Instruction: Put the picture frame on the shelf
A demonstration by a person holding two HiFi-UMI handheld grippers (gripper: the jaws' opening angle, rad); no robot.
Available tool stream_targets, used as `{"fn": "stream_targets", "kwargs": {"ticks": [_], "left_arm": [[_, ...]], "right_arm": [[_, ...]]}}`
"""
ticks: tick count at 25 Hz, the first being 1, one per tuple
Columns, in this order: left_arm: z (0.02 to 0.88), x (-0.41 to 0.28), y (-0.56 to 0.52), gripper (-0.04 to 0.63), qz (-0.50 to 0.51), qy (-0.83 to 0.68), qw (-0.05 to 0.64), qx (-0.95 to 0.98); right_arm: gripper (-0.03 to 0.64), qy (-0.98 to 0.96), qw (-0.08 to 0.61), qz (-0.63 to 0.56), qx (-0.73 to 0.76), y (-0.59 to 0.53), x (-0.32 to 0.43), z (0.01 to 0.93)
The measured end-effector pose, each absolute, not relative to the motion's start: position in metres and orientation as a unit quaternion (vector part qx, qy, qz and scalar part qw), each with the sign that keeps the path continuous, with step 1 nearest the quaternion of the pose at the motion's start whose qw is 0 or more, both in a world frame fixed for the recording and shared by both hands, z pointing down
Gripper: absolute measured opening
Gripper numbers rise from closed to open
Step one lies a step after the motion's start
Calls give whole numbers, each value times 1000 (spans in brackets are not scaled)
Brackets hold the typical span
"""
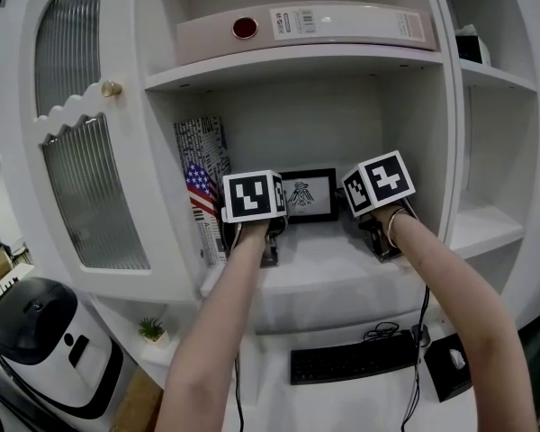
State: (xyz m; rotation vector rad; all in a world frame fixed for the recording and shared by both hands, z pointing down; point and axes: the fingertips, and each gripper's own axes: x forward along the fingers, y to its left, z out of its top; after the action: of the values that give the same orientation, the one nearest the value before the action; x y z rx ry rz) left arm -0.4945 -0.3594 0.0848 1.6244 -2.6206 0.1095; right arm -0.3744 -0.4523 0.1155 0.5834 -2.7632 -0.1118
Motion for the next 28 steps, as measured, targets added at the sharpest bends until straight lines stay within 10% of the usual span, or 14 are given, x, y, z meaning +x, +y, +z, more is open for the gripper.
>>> {"fn": "stream_targets", "kwargs": {"ticks": [28], "left_arm": [[58,-393,-250,104,-46,-798,-84,596]], "right_arm": [[75,-992,-27,-36,118,-325,-282,77]]}}
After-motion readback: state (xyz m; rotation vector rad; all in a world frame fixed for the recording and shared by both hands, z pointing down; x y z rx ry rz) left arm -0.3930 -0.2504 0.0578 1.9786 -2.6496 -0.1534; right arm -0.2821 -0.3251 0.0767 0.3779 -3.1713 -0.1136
